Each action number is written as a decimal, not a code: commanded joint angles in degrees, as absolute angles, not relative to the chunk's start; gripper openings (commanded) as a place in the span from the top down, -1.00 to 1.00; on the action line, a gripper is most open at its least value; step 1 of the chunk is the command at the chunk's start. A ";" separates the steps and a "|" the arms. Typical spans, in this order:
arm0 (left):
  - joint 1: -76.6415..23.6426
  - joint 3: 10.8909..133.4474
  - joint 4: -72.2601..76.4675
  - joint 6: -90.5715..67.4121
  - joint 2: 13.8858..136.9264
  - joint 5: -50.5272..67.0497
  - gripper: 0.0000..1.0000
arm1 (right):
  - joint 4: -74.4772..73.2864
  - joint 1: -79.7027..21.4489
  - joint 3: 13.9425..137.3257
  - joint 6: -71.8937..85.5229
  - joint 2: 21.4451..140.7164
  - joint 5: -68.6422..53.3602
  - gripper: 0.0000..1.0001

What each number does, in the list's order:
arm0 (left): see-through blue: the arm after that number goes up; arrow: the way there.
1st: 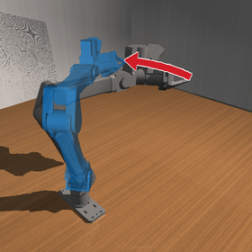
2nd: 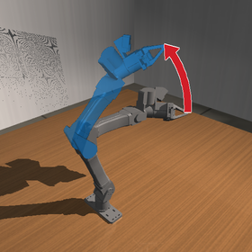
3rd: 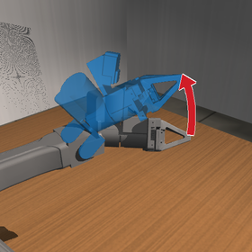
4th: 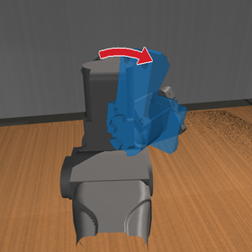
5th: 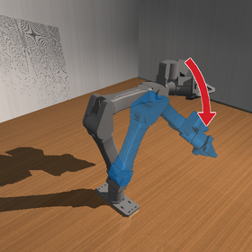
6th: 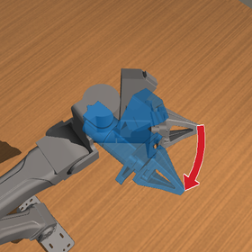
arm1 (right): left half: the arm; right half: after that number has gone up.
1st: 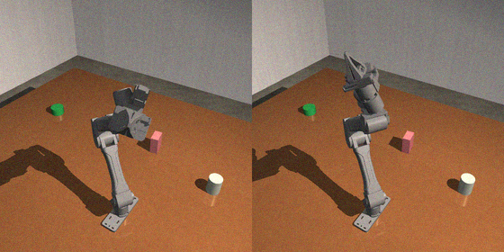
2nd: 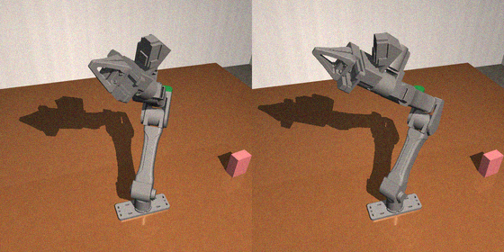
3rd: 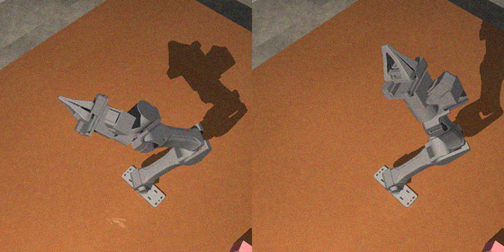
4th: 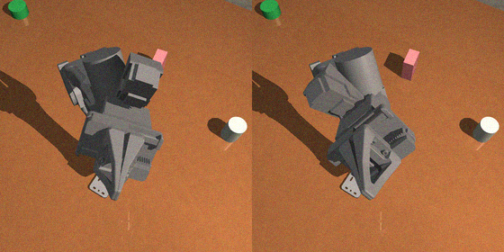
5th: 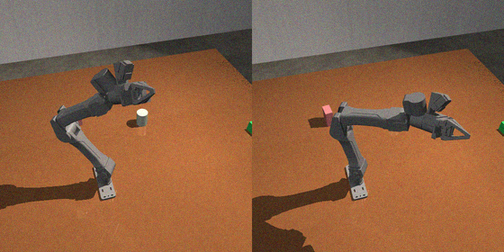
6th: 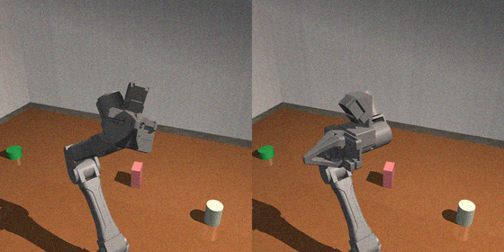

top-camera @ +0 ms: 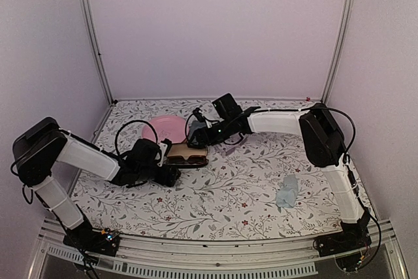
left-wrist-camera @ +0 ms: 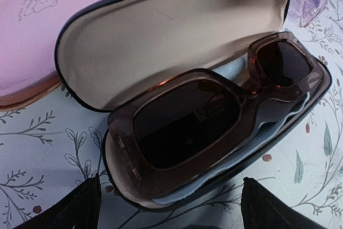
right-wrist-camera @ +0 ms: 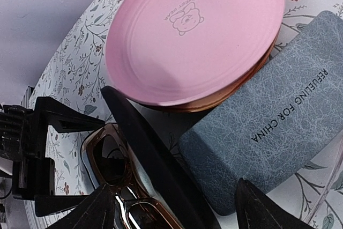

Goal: Organize the sunglasses
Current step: Close the case with sunglasses at the center of the board, then pick up the sunglasses case from the center of the board.

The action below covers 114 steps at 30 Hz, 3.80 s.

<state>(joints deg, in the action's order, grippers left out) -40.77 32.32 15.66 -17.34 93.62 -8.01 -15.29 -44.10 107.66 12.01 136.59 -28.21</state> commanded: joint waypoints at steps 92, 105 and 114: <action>-37.18 20.64 20.57 -22.10 76.44 -0.99 -0.81 | -11.09 -55.02 75.38 5.78 107.64 -6.17 -0.86; -40.05 27.81 20.37 -18.55 76.61 -3.75 -0.82 | -21.86 -37.38 51.58 22.41 83.31 1.14 -0.85; -40.51 33.61 18.86 -17.57 82.78 -5.27 -0.77 | -15.49 -35.50 60.73 21.62 93.40 -3.40 -0.84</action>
<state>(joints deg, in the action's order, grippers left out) -39.81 29.89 20.32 -19.09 79.70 -3.75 -19.81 -35.75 55.31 20.99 88.60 -0.95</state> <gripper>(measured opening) 0.899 0.922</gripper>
